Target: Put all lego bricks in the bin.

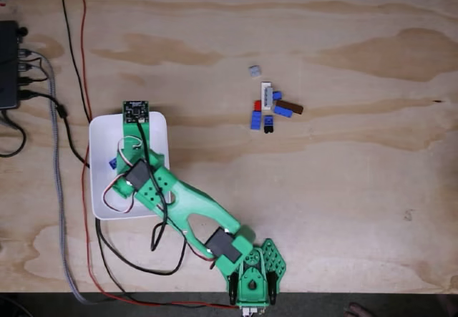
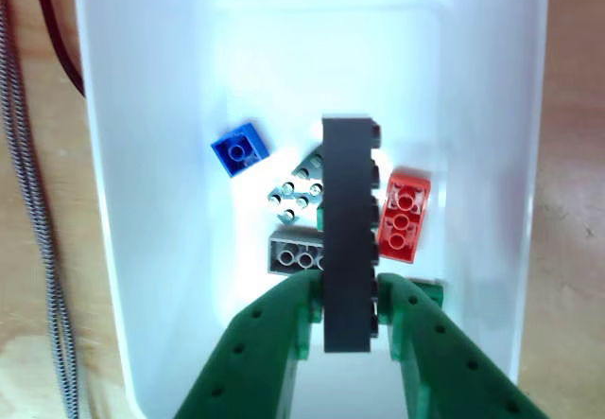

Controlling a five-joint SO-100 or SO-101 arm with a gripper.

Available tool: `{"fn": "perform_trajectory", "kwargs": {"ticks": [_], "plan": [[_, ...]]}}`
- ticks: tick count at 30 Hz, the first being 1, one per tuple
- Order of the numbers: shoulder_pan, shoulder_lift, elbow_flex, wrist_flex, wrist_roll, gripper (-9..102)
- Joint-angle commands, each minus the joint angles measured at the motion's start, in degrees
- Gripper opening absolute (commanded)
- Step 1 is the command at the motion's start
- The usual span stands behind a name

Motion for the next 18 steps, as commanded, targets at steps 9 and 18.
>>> {"fn": "perform_trajectory", "kwargs": {"ticks": [9, 18], "plan": [[20.21, 12.74, -8.70, 0.88, -2.29, 33], [54.40, -1.05, 15.56, -26.37, -30.06, 29]]}}
